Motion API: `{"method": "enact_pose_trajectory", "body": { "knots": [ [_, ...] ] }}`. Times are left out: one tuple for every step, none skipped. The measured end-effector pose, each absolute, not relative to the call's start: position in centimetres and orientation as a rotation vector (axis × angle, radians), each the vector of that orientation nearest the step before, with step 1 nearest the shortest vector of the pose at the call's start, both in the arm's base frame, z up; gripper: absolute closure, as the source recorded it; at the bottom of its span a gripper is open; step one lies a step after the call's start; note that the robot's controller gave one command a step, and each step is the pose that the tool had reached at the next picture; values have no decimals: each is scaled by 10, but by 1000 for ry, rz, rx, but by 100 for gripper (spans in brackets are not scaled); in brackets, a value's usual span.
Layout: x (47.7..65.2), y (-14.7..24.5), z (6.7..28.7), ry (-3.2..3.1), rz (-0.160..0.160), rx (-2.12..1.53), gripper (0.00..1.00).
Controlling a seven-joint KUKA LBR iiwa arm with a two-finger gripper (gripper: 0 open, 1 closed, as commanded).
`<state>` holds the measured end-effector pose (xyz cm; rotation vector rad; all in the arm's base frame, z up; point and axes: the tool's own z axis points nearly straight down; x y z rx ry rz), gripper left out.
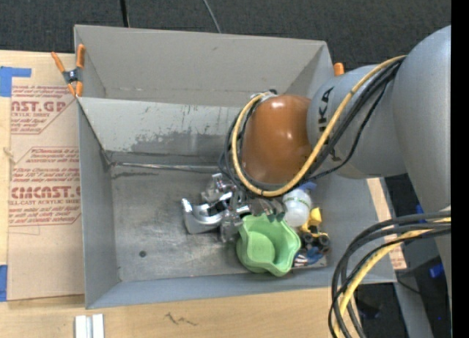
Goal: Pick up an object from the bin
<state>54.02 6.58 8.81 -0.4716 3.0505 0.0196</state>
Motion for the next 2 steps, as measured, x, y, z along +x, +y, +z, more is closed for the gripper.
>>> {"method": "enact_pose_trajectory", "body": {
  "knots": [
    [536, 64, 102, 3083, 10, -478, 100],
    [537, 64, 113, 3093, 6, -477, 100]
  ]
}}
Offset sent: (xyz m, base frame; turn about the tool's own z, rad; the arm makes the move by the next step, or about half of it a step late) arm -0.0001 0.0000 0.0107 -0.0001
